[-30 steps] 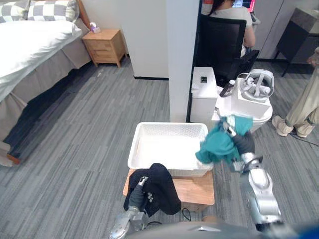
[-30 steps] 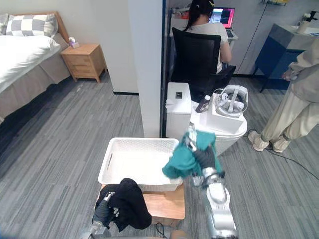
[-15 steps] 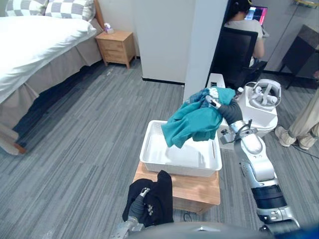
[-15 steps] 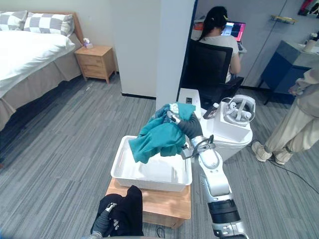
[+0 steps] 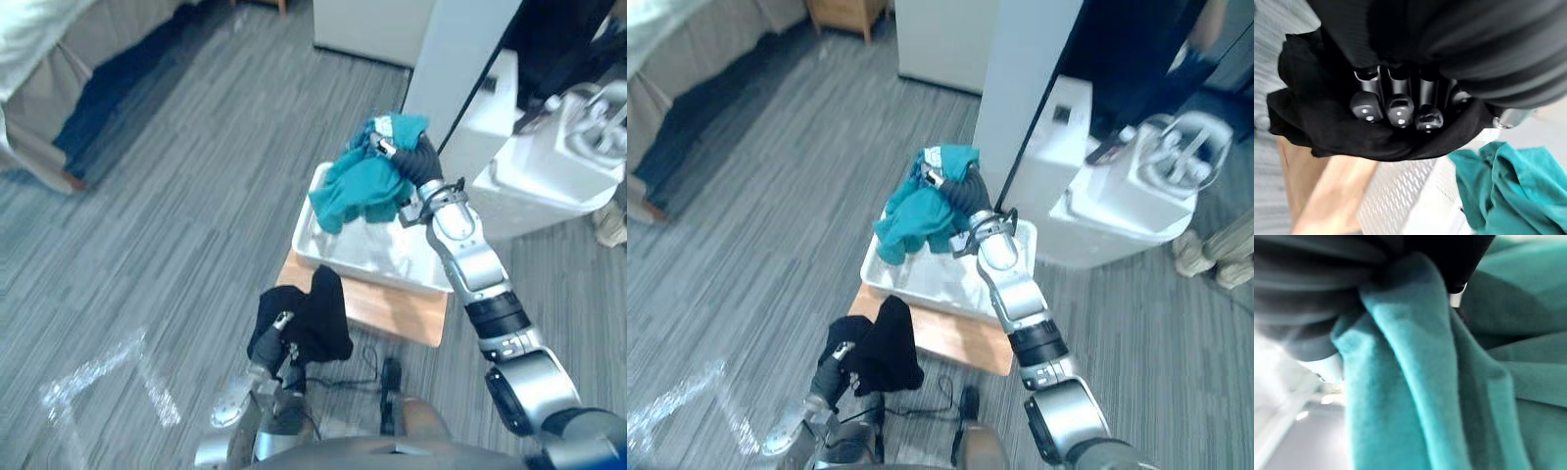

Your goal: Tidy the bed and pick cloth on bed and put in laundry

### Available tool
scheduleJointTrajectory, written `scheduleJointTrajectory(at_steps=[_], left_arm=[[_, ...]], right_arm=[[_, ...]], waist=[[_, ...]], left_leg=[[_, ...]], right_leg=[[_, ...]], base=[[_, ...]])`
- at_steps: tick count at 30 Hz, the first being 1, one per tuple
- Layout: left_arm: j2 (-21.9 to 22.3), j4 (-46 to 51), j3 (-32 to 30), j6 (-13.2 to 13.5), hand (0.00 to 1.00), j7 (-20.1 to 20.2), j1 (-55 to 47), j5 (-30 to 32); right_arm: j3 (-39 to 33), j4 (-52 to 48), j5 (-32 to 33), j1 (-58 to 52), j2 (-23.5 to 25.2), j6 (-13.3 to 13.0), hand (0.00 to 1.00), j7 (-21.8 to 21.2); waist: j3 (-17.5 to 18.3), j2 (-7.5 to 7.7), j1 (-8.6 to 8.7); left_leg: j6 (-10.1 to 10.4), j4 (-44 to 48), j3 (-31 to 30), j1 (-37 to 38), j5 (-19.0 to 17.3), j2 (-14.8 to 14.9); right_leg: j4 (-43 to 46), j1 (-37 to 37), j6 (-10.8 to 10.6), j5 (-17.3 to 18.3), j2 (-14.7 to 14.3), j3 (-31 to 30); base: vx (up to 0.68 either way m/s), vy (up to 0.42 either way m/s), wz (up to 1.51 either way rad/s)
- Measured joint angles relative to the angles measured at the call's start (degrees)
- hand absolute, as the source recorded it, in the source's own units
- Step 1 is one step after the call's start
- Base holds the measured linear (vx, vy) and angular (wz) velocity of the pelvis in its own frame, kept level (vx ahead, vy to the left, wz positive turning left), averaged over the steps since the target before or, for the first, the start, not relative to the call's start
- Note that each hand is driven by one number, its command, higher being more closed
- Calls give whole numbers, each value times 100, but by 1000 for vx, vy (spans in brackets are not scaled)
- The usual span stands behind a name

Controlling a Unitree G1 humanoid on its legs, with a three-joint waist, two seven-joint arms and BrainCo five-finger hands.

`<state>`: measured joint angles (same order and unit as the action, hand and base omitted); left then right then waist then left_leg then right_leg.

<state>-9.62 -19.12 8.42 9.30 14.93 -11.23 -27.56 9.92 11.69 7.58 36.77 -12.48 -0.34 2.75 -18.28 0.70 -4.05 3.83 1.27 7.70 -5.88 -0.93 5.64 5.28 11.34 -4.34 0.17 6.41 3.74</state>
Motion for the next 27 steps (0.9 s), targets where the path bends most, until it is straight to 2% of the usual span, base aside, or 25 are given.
scheduleJointTrajectory(at_steps=[2, 5, 7, 12, 13, 18, 27], left_arm=[[2, -2, 5, 32, 100, -49, 180, -2], [21, -6, 50, 188, 100, -162, 386, -2], [2, -14, 42, 293, 100, -185, 483, -5], [3, -78, 30, 477, 100, -282, 676, -6], [2, -80, 26, 504, 100, -282, 675, -7], [-1, -287, -6, 671, 100, -250, 740, -56], [7, -316, -68, 658, 100, -107, 735, -54]], right_arm=[[-178, 316, 20, 131, -81, -24, 100, 38], [-332, 688, 82, 190, -350, -140, 100, 50], [-342, 844, 130, 190, -435, -330, 100, 68], [-367, 1078, 316, 191, -428, -808, 100, -16], [-363, 1078, 353, 191, -429, -878, 0, -67], [-279, 1299, 384, 191, -428, -1163, 0, -151], [-243, 1410, 284, 69, -319, -1258, 0, -253]], waist=[[-204, -74, 14], [-458, -280, 86], [-645, -411, 154], [-740, -525, 260], [-758, -561, 278], [-771, -588, 365], [-752, -588, 414]], left_leg=[[-4, 59, -10, -145, 10, -23], [-7, 146, -17, -314, 8, -79], [-13, 195, -6, -324, 2, -85], [-64, 371, 52, -554, -78, -94], [-78, 404, 86, -555, -113, -94], [-101, 588, 150, -644, -195, -93], [-80, 603, 402, -373, -230, -12]], right_leg=[[59, 152, 15, -11, 25, -18], [80, 269, 23, -40, 82, -55], [80, 273, 45, -105, 85, -138], [78, 478, 40, -131, 92, -229], [78, 486, 36, -136, 89, -284], [70, 550, -12, -174, 84, -418], [-262, 238, -60, -386, 4, -609]], base=[[6, 0, 2], [8, 26, 7], [11, 36, -4], [-16, 8, -7], [-33, 7, -16], [-43, 9, -12], [-24, 1, -14]])
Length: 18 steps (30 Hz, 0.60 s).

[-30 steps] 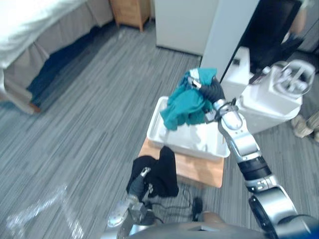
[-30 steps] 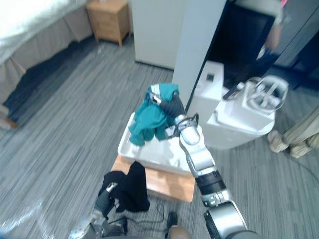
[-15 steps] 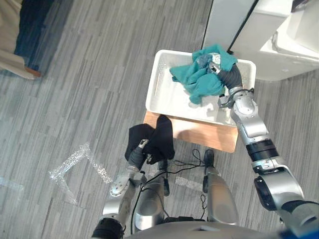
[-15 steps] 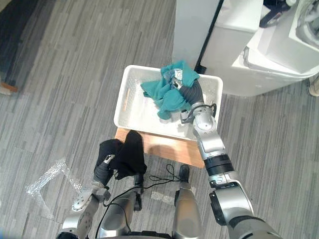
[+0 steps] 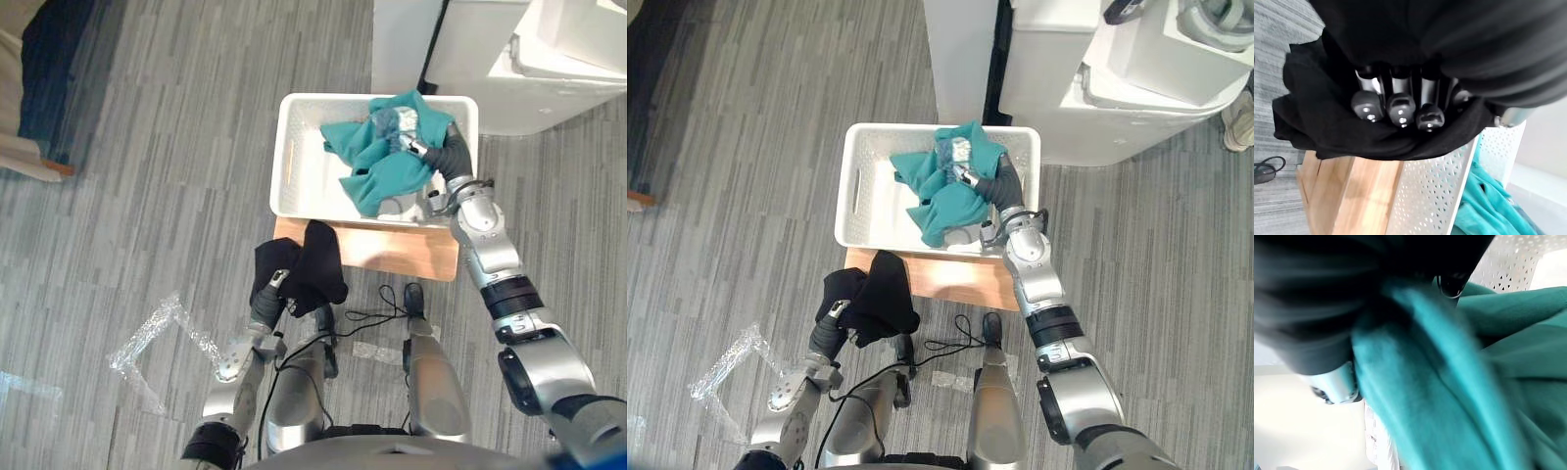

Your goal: Tidy the bed and pick cloth on bed and put in laundry

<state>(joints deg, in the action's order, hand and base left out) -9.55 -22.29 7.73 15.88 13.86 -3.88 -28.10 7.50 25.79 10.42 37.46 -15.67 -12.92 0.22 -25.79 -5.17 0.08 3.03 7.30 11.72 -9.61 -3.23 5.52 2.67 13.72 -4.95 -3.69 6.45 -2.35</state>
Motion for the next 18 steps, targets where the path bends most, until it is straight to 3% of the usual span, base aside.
scheduleJointTrajectory(at_steps=[8, 12, 18], left_arm=[[32, 19, 23, -169, 100, 3, -213, 76], [21, 34, 42, -320, 100, -36, -349, 261], [30, 82, 77, -540, 100, -74, -640, 320]], right_arm=[[203, -389, -669, -714, 130, 29, 0, -5], [275, -694, -972, -1105, 178, 146, 0, -70], [216, -851, -1627, -1750, 146, 246, 0, -76]], waist=[[432, 83, -42], [872, 268, -102], [1145, 471, -104]], left_leg=[[59, -124, 89, 369, -52, 96], [86, -235, 218, 540, -70, 143], [108, -342, 326, 798, -84, 153]], right_leg=[[-239, -370, 15, -43, -108, -45], [-327, -468, 16, -43, -164, -145], [-395, -668, 24, -45, -183, -219]], base=[[32, -13, -8], [39, -10, -15], [16, 1, -8]])
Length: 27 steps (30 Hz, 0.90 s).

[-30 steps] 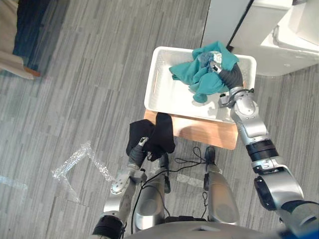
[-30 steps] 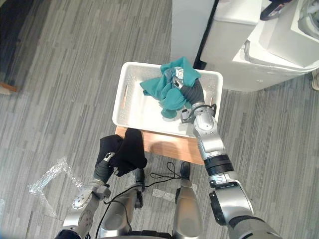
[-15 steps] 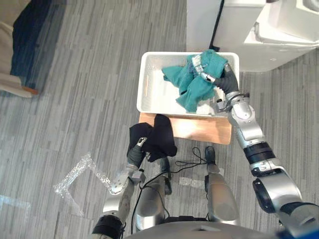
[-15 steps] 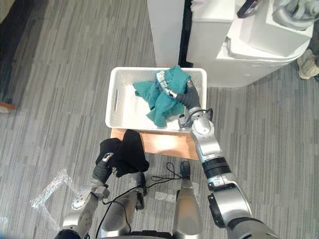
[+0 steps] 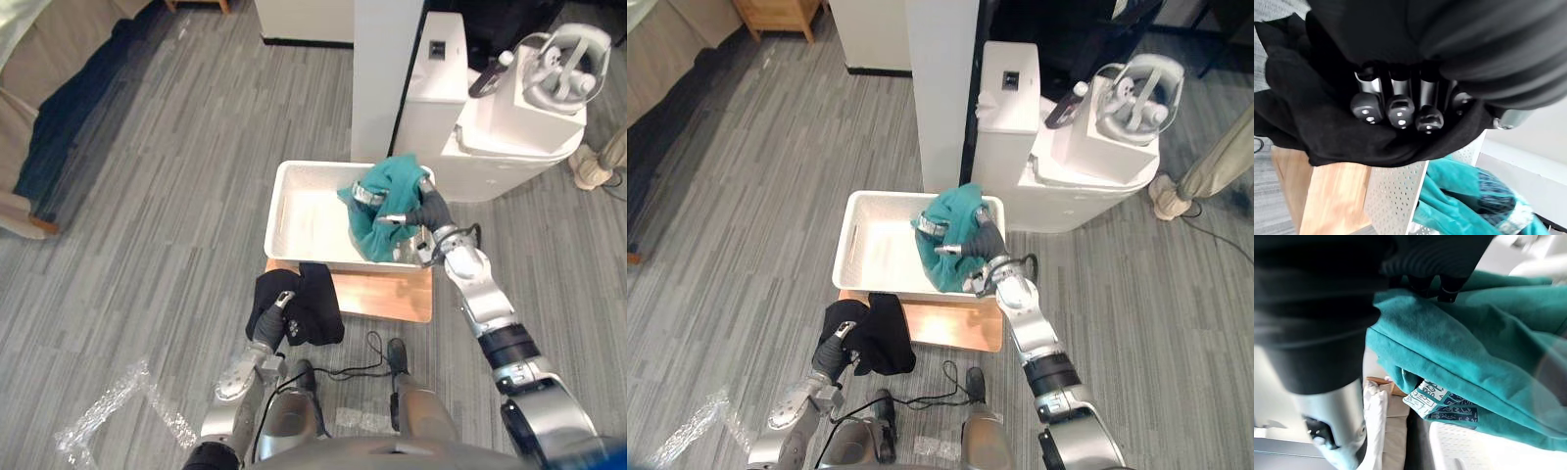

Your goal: Tidy the bed and pick cloth on bed and put in laundry

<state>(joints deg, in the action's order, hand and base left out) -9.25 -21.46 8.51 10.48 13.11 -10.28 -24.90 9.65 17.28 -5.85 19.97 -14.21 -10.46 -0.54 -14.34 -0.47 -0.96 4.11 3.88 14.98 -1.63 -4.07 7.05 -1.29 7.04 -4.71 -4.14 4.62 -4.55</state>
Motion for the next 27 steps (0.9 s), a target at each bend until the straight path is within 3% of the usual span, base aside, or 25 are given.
scheduleJointTrajectory(at_steps=[4, 11, 13, 17, 22, 25, 27], left_arm=[[4, -1, -6, -16, 100, -52, -229, 193], [-2, -3, -9, -20, 100, -52, -444, 365], [-7, -12, -12, -18, 100, -53, -486, 396], [-18, -14, -16, -14, 100, -53, -514, 473], [-31, -1, -57, 6, 100, -55, -476, 639], [-37, 30, -202, 6, 100, -95, -451, 638], [-41, 106, -229, 6, 100, -134, -463, 638]], right_arm=[[3, 0, -787, -329, -50, -3, 0, 99], [31, 20, -3118, -693, -53, -197, 0, 649], [50, 193, -3843, -689, -54, -197, 0, 842], [140, 620, -4649, -689, -61, -73, 0, 1015], [226, 1006, -5180, -632, -63, 655, 0, 1089], [232, 1209, -5089, -613, -61, 1102, 0, 919], [234, 1317, -4702, -581, -52, 1359, 0, 793]], waist=[[95, 39, -7], [414, 187, -13], [493, 253, -30], [545, 333, -47], [536, 364, -234], [512, 433, -321], [513, 450, -318]], left_leg=[[12, -98, -4, 273, 2, -4], [37, -192, -32, 466, 21, -11], [53, -264, -30, 459, 49, -19], [38, -426, -140, 469, 178, -63], [16, -539, -226, 464, 224, -108], [14, -594, -277, 453, 246, -125], [12, -626, -285, 460, 247, -145]], right_leg=[[-5, -198, 7, 14, -20, -1], [-8, -365, -51, 72, -14, 41], [-10, -361, -60, 100, -11, 44], [-39, -348, -70, 115, 21, 111], [-51, -347, -85, 106, 64, 223], [-69, -343, -86, 106, 79, 257], [-70, -340, -86, 106, 97, 262]], base=[[9, 4, -7], [-10, -1, 0], [0, 0, 0], [-1, -11, 15], [26, 1, 11], [36, 6, 9], [37, 14, 3]])
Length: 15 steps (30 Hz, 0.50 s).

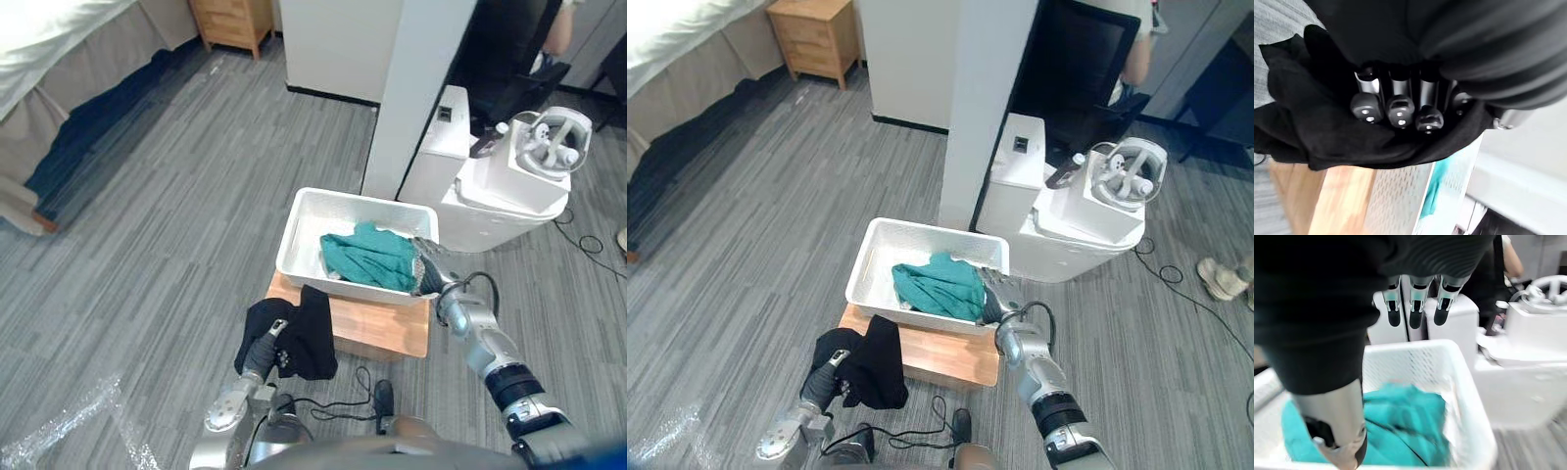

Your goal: Tidy the bed and pick cloth on bed and put in laundry

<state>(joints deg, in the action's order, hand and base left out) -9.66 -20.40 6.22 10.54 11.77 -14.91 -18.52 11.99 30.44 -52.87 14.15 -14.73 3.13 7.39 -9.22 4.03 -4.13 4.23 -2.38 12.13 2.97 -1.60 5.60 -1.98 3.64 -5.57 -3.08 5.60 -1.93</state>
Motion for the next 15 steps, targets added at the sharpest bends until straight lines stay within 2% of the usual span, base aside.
scheduleJointTrajectory(at_steps=[3, 8, 15], left_arm=[[1, 234, -2, 0, 100, -102, -46, -8], [28, 907, -76, 0, 100, -326, -142, -164], [119, 2276, -994, -8, 100, -664, -174, -707]], right_arm=[[-66, 211, 576, 82, 0, 286, 0, -32], [-770, 322, 1519, -300, 3, 411, 0, 133], [-1824, 1151, 2945, -1585, 79, 536, 0, 656]], waist=[[-3, 6, 20], [3, 7, 50], [143, -16, 294]], left_leg=[[-30, -62, -2, 21, 23, -41], [-32, -112, 11, 142, 23, -46], [-30, -171, 116, 457, 20, -63]], right_leg=[[0, 7, -9, -6, 32, 0], [25, -67, -20, -14, 33, -5], [88, -279, 0, 95, 37, -40]], base=[[0, 0, 0], [1, -1, -1], [-33, -10, -8]])
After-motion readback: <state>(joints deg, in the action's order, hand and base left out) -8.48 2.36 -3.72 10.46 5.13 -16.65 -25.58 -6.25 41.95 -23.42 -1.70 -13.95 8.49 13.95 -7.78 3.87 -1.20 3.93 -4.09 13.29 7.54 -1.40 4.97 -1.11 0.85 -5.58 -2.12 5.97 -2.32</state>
